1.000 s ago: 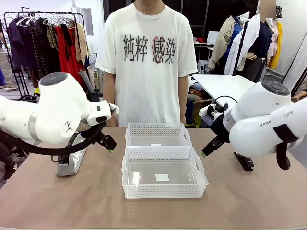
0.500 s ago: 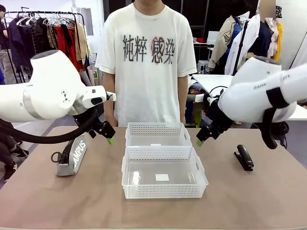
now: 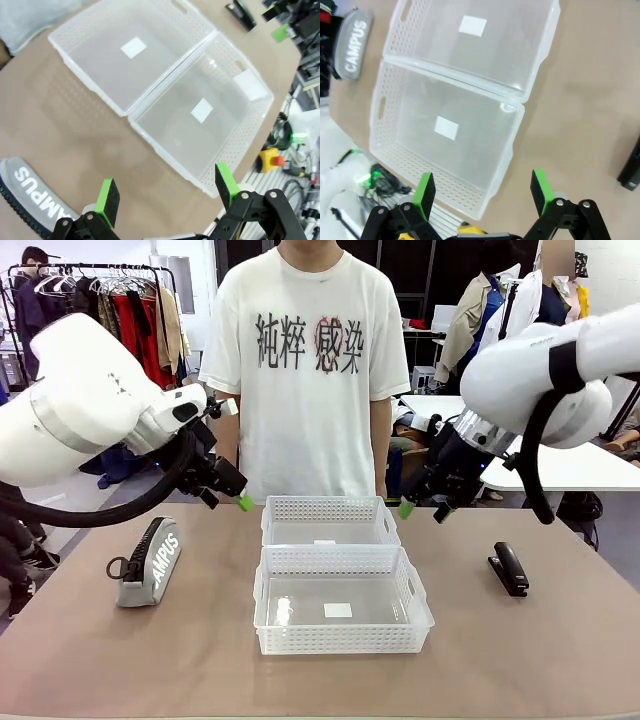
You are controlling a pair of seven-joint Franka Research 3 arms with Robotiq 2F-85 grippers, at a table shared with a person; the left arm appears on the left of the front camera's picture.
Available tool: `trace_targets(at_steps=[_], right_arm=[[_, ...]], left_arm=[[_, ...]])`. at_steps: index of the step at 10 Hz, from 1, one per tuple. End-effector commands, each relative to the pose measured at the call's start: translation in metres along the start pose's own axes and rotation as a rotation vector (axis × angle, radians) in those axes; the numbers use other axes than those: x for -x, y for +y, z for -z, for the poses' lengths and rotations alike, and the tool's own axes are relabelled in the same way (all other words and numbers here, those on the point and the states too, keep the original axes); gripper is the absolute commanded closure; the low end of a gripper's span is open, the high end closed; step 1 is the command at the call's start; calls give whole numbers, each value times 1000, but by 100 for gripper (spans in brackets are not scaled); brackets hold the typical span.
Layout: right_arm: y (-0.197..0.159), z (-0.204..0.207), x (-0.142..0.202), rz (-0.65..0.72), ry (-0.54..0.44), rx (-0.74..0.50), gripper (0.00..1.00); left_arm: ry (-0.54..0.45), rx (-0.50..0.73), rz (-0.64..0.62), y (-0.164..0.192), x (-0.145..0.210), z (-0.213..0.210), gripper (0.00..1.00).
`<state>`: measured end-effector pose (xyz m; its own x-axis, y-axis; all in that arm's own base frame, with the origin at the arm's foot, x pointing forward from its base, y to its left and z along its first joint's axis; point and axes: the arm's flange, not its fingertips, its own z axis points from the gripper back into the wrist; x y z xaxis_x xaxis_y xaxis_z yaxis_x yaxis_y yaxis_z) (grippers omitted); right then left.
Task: Distribute items into two baskets.
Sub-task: Pick up the Pencil pouch that the person points to.
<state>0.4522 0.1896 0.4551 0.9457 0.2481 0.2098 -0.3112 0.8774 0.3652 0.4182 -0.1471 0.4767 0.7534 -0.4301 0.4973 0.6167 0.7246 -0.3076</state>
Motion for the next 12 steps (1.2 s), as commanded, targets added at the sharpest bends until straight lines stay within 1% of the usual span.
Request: trace_targets(at_steps=[1,2,3,6,7,8,9,10,11,12], right_arm=[[-5,-1,-13,85,-16,-104,0],[-7,0,-15,106,-42,-127,0],[-3,-2,-7,50,-6,-49,0],[-3,-2,-7,50,-6,-49,0],[-3,0,-10,72,-10,-71,0],[5,-6,-16,199,66,-149,0],[11,-12,-26,306,87,-217,0],[14,-20,-35,385,85,-288,0],[16,-27,-42,461,72,-373,0],[19,-37,-50,532,72,-455,0]], left_arm=[[-48,62,-18,12,-1,4,0],[-90,100,-20,12,0,5,0],[-23,25,-20,3,0,-1,0],[-23,25,-20,3,0,-1,0],[-38,36,-23,3,0,1,0],[-31,169,-142,8,-8,-5,0],[-22,304,-220,10,-14,-13,0],[-36,404,-252,8,-17,-19,0],[-69,493,-263,7,-19,-29,0],[-113,615,-273,5,-21,-41,0]])
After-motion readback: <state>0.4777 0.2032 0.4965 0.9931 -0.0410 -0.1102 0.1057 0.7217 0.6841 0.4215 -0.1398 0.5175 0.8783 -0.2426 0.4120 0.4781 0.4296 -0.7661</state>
